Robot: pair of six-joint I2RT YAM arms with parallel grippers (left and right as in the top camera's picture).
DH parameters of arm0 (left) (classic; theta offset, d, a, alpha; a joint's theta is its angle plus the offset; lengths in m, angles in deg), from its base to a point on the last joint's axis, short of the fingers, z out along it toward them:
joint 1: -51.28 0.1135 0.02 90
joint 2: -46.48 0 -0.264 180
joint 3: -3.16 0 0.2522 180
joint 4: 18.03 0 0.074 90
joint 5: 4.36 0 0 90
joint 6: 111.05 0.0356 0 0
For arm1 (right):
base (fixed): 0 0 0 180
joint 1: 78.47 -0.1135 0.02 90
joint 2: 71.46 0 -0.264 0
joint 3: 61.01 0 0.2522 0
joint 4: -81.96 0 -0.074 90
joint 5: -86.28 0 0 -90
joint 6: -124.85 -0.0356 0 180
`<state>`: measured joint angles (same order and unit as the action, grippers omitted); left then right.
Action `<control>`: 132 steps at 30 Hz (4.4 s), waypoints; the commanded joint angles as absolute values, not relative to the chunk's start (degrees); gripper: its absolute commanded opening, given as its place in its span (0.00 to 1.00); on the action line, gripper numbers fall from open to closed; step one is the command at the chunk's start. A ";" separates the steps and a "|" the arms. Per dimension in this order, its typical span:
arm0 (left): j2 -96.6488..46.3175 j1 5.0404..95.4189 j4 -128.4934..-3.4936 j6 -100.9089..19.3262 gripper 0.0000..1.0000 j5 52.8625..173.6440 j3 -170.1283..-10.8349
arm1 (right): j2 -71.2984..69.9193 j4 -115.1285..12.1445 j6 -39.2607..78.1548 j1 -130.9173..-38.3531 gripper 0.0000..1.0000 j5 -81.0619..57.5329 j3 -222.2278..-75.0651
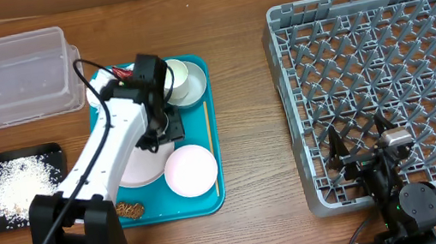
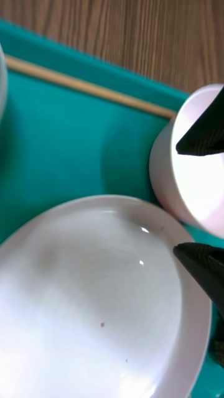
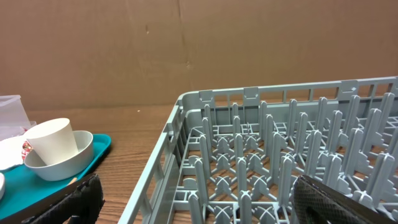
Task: Sort waste into correct bins and load items into the dishwasher
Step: 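Grasp the white tissue and red wrapper together with the left gripper, then carry the tissue and wrapper to the clear bin and release them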
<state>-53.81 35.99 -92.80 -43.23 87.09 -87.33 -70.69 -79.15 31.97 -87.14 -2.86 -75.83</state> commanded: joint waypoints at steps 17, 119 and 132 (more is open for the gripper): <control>-53.55 46.83 -80.58 -68.58 1.00 81.21 -102.63 | -71.30 -79.59 32.26 -87.07 1.00 -2.46 -75.22; -83.91 67.00 -89.72 -64.32 0.04 70.63 -148.66 | -71.30 -79.59 32.26 -87.07 1.00 -2.46 -75.22; -91.01 70.59 -89.68 -62.97 0.52 76.88 -148.73 | -71.30 -79.59 32.26 -87.07 1.00 -2.46 -75.22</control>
<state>-91.40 70.44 -90.24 -64.78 73.47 -148.01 -70.73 -79.15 31.93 -87.14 -2.84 -75.83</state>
